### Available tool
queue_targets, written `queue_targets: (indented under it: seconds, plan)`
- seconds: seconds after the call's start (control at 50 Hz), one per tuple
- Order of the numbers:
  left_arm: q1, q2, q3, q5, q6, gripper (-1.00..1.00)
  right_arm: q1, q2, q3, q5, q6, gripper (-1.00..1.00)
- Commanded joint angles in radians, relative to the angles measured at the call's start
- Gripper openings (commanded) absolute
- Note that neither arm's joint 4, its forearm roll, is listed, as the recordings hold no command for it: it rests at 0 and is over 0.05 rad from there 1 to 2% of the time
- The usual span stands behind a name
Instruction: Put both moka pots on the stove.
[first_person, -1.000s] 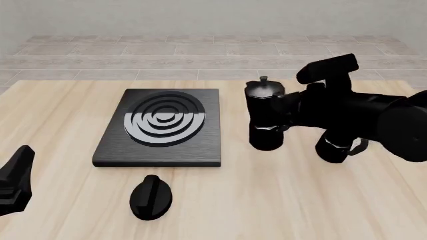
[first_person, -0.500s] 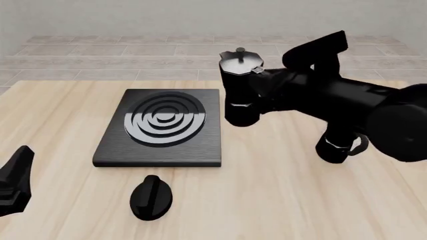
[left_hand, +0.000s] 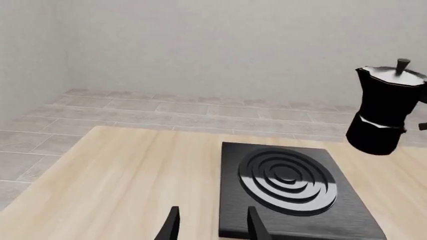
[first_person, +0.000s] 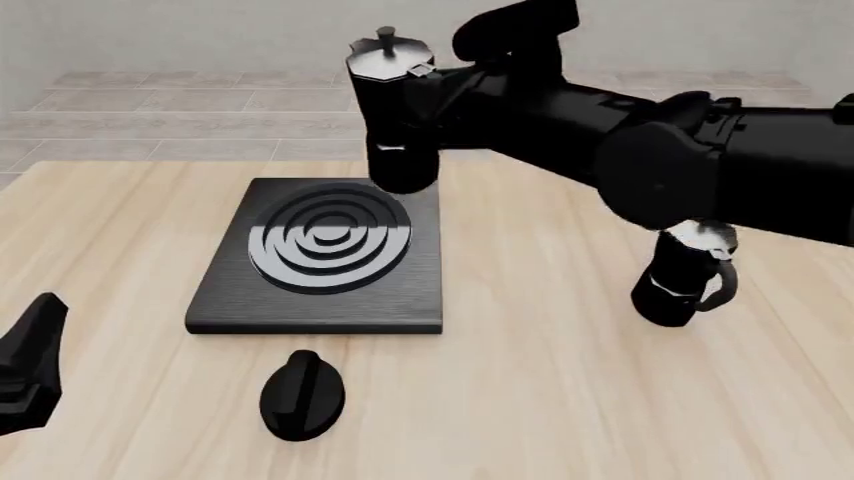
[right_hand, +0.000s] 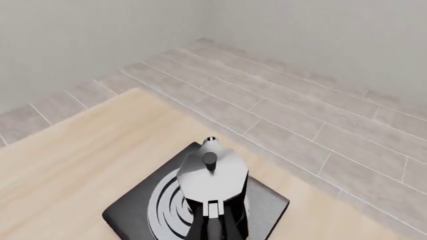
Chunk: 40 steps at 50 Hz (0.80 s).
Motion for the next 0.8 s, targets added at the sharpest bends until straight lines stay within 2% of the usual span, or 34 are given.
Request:
queue_targets:
  seconds: [0.02,0.24,0.52,0.8]
  plan:
    - [0.002,0.001,0.001,-0.003,0.002,1.0,0.035,0.135,-0.194,-0.024,0.007,-1.0]
    - [0.003,-0.012,0.0,0.006,0.005,1.0,0.068,0.247,-0.333,-0.029,0.01,-1.0]
    - [0.009,-0.033,-0.002,0.025,0.011,1.0,0.076,0.401,-0.493,-0.028,0.062,-1.0]
    - [0.017,-0.028,-0.004,0.024,0.012,1.0,0.052,0.535,-0.618,-0.041,0.053,-1.0]
